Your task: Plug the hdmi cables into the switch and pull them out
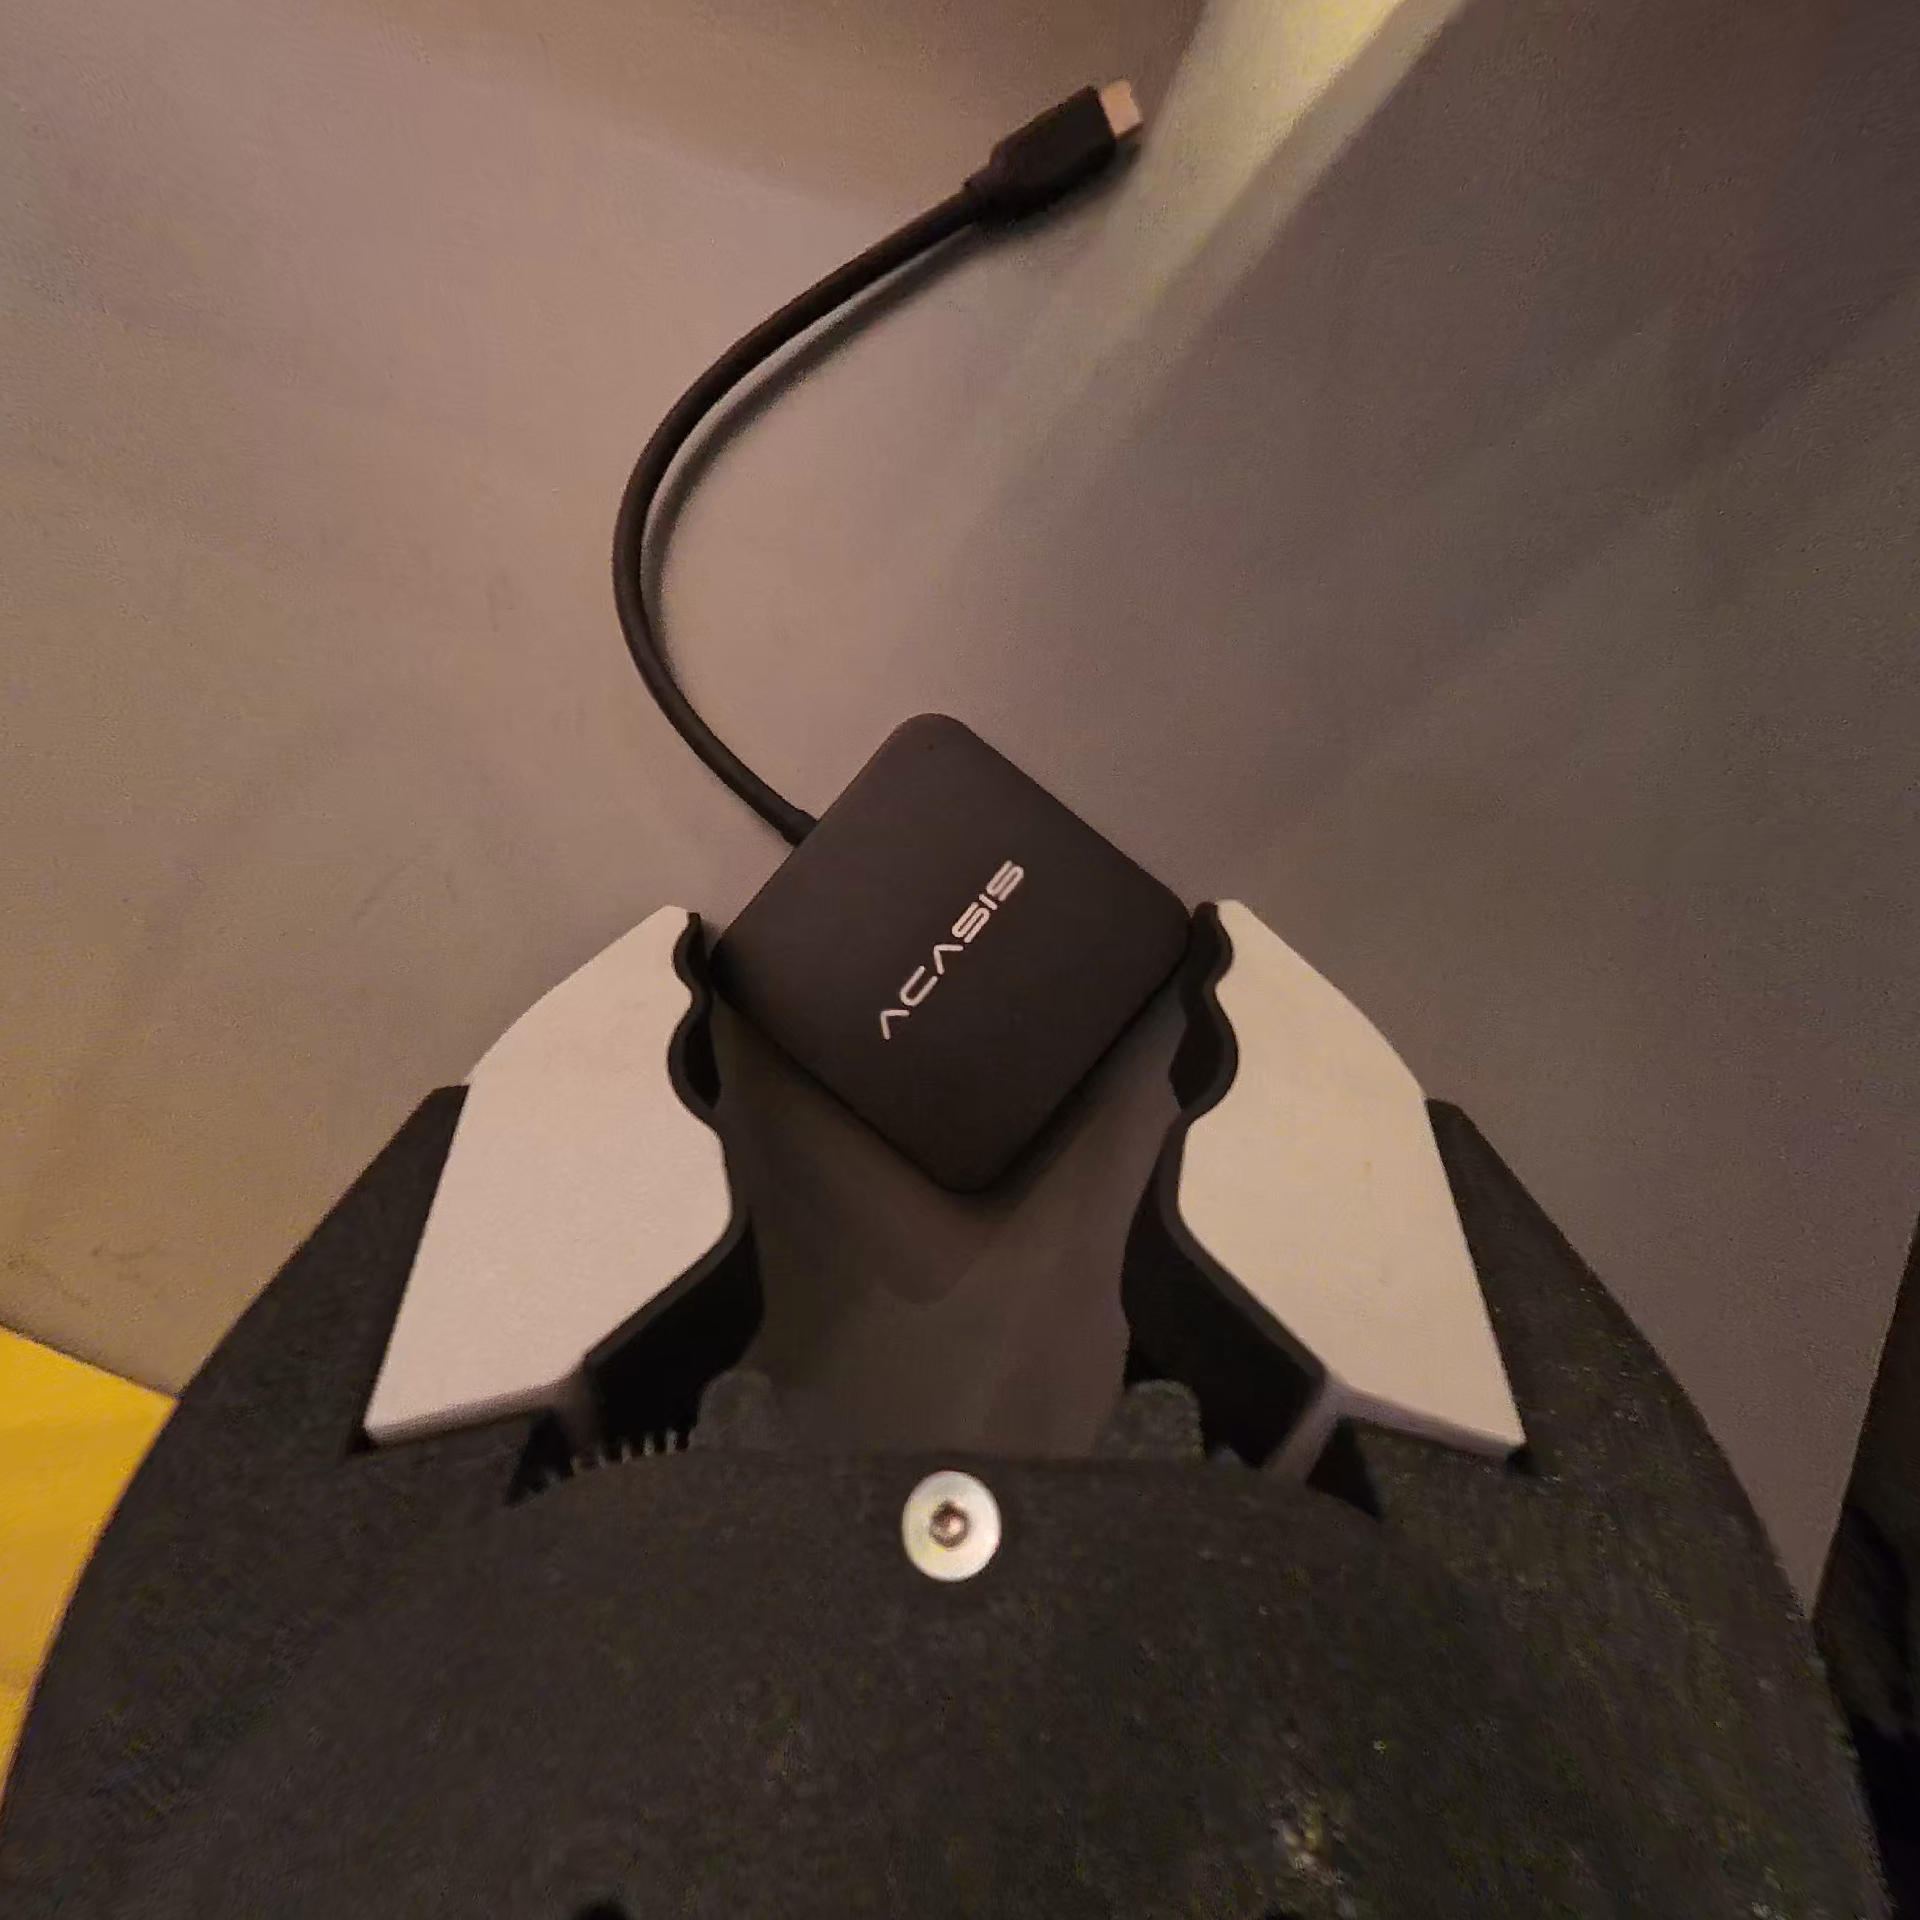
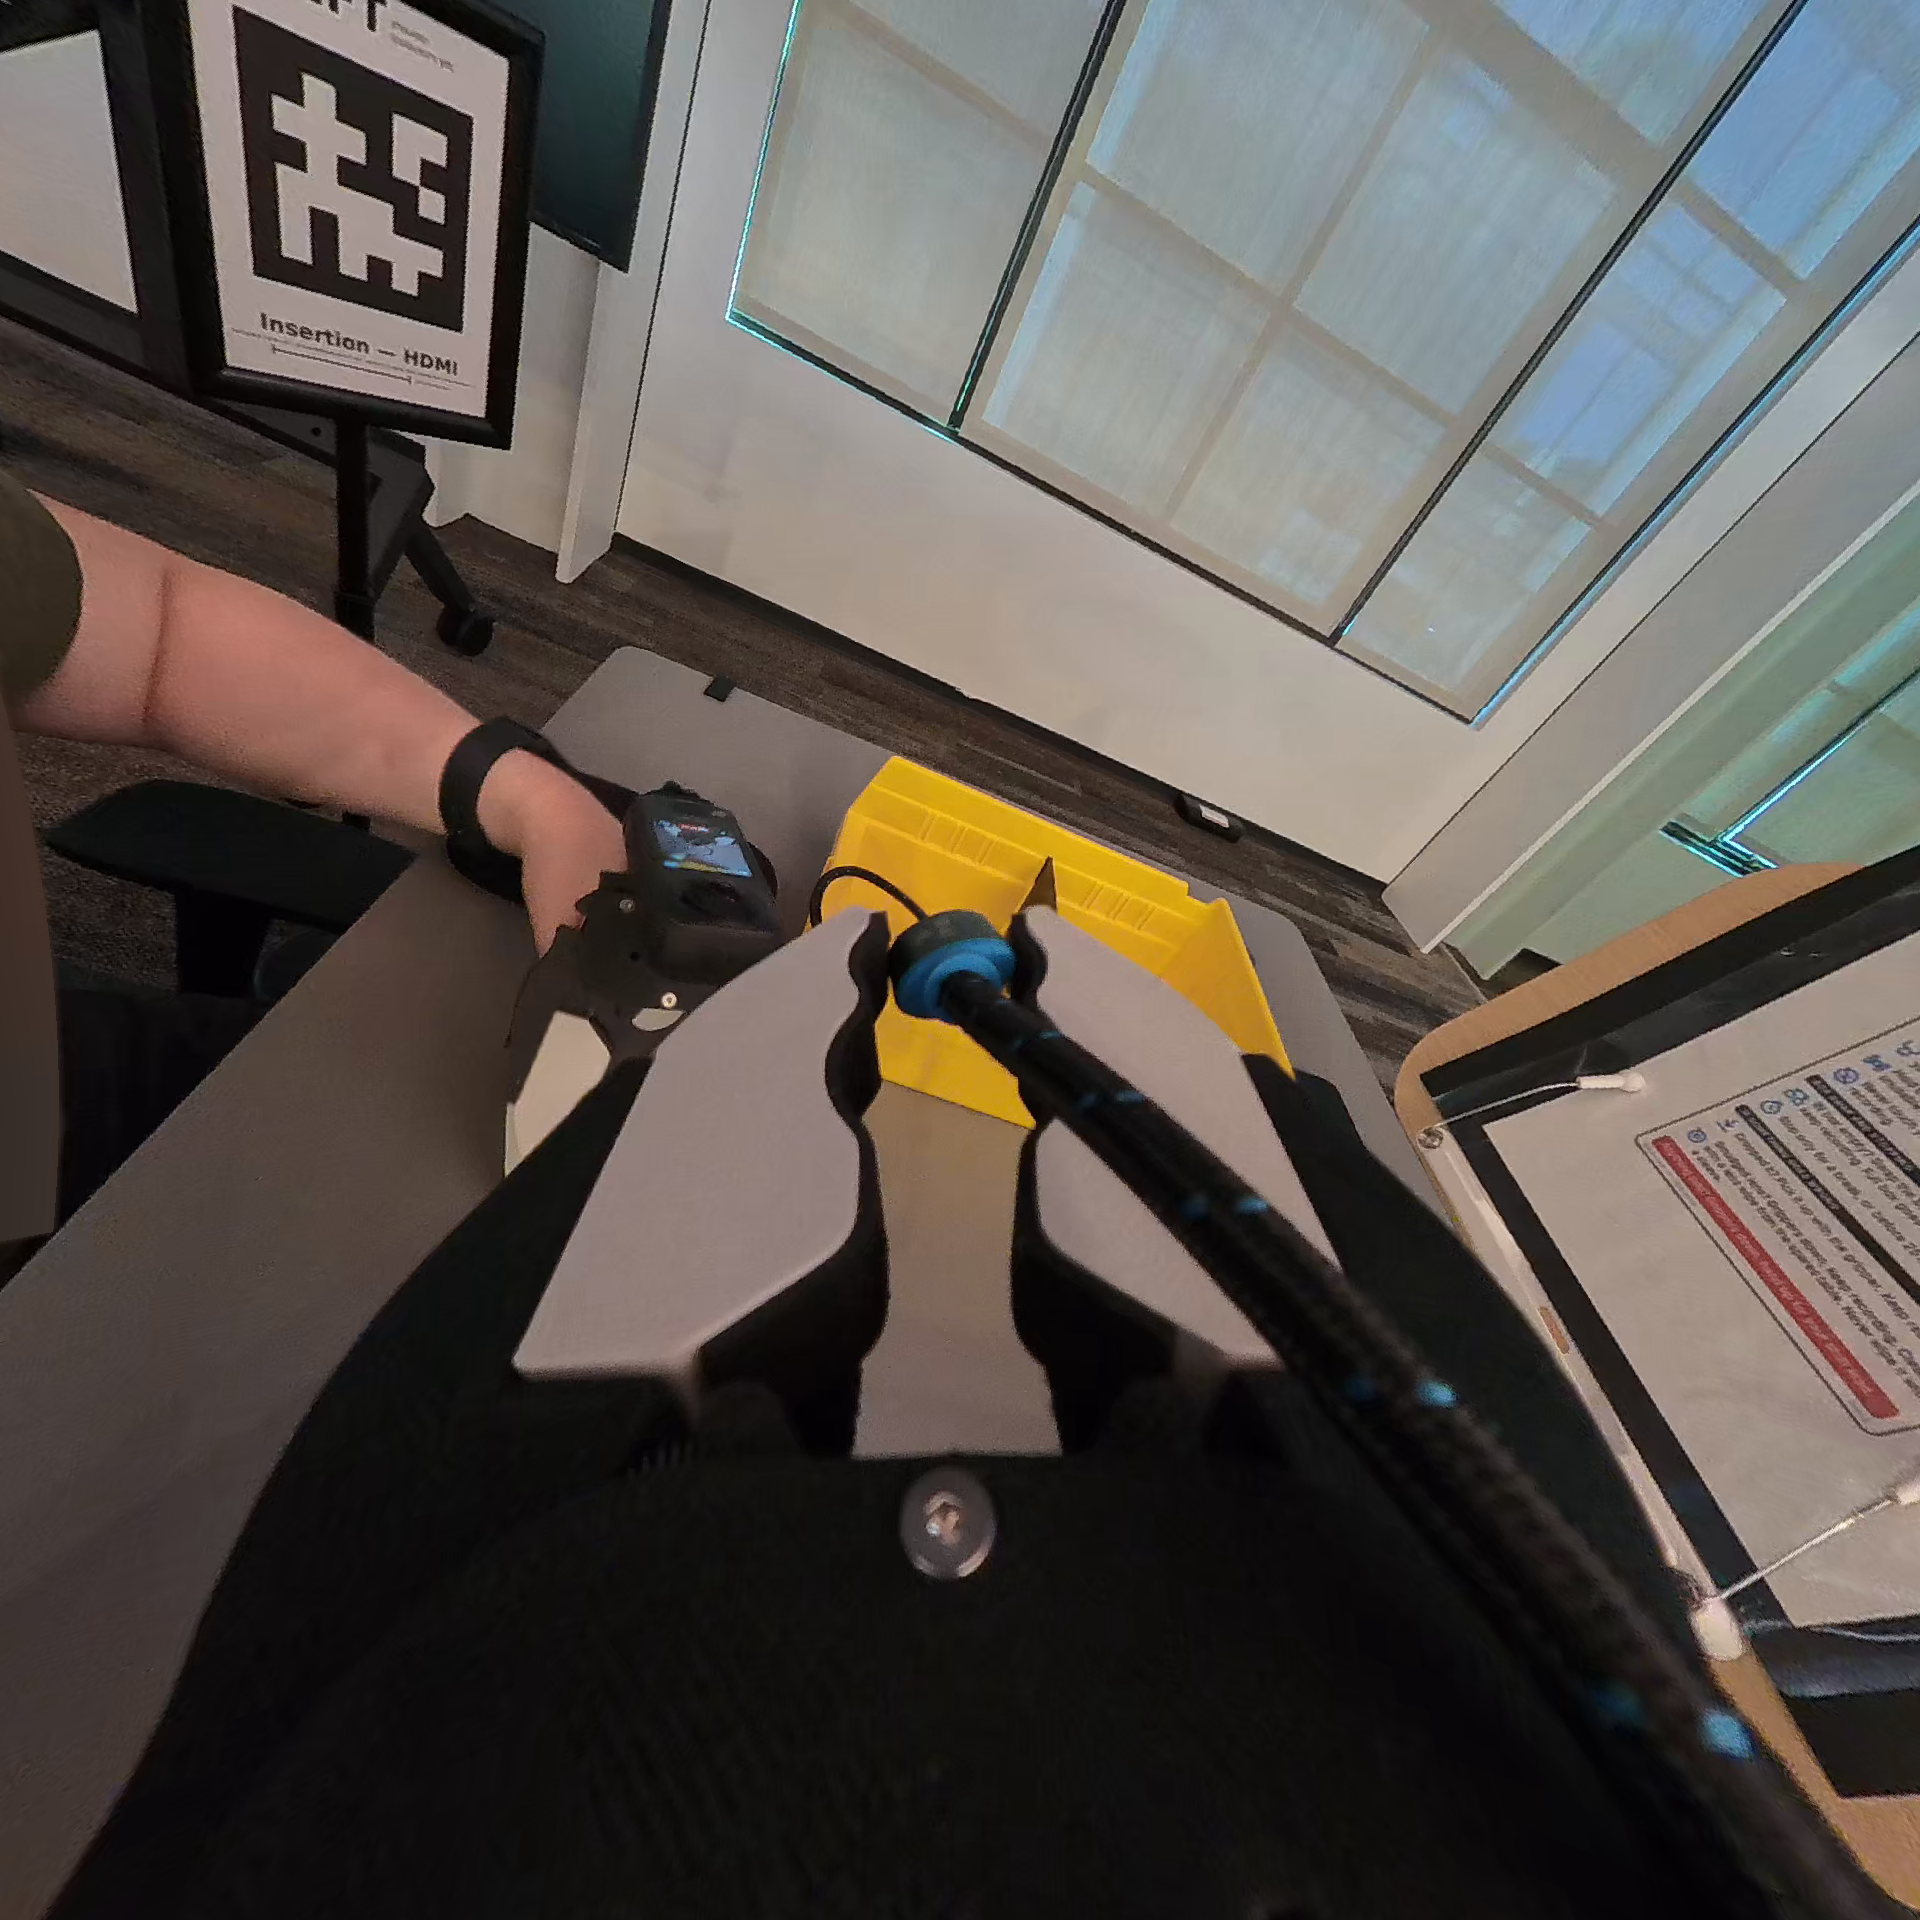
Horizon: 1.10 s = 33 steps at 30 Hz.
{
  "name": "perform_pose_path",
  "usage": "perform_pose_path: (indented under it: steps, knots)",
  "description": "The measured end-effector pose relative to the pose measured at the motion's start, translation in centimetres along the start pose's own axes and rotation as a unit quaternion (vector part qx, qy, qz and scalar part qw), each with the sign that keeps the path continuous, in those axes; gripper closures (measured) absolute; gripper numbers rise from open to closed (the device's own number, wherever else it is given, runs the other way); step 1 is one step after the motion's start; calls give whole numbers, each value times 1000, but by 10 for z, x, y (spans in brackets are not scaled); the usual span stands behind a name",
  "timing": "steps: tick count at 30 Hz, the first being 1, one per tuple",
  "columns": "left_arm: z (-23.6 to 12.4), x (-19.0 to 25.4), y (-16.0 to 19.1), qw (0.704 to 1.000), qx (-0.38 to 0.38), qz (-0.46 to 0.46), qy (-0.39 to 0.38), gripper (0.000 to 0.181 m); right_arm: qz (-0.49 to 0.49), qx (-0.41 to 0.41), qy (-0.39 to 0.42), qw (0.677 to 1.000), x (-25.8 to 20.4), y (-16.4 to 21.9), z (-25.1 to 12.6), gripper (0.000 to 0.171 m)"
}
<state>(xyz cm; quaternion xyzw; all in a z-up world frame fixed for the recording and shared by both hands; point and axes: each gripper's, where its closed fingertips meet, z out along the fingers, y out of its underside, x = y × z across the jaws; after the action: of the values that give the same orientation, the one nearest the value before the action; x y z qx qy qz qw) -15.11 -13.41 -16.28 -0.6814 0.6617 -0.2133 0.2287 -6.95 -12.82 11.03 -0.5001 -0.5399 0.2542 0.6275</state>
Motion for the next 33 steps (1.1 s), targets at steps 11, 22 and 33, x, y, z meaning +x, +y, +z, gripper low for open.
perform_pose_path:
  steps: [11, 22, 33]
  knots:
    - [-4, 4, -26, 995, 59, -82, 4, 95, -5, -5, -8, 1000, -4, 1, 1, 149]
    - [-17, -6, -35, 986, 86, -140, 16, 95, -11, -9, -5, 1000, -2, 2, -1, 149]
    - [-38, -21, -44, 977, 123, -172, 1, 95, 17, -30, -7, 999, -2, 18, 12, 148]
